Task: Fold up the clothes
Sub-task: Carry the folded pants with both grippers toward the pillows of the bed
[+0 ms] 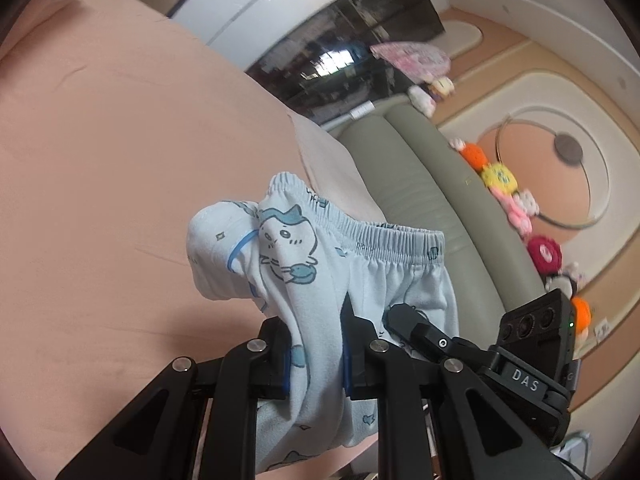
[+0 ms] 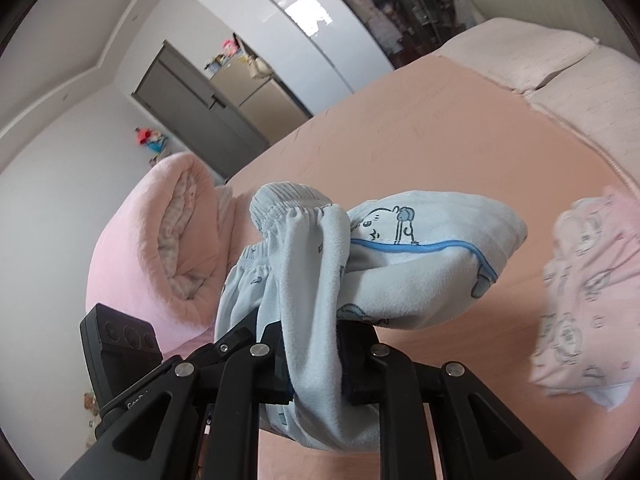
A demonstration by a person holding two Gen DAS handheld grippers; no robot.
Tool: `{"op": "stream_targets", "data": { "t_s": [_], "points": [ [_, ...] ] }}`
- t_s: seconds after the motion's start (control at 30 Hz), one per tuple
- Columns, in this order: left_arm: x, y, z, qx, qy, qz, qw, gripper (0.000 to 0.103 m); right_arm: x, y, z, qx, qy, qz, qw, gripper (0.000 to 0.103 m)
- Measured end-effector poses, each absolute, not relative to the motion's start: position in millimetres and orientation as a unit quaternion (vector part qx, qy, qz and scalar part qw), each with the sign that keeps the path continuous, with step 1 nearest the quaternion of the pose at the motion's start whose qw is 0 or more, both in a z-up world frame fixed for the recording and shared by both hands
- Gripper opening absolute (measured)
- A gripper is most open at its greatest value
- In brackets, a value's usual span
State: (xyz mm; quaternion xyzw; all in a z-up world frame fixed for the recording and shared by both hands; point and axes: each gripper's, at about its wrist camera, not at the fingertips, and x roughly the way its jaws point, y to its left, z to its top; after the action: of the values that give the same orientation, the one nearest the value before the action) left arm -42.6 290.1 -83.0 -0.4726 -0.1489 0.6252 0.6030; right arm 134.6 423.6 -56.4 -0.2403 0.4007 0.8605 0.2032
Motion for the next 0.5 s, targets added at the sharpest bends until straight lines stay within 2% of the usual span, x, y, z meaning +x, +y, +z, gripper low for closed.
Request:
{"op": "stream_targets", "data": {
  "t_s": [0.5],
  "points": [
    [45.4, 393.3, -52.6, -0.465, -0.058, 0.549, 0.692, 0.015, 258.0, 475.4, -27.4, -0.181, 0.415, 0.831, 0.324, 0.017]
  ]
}}
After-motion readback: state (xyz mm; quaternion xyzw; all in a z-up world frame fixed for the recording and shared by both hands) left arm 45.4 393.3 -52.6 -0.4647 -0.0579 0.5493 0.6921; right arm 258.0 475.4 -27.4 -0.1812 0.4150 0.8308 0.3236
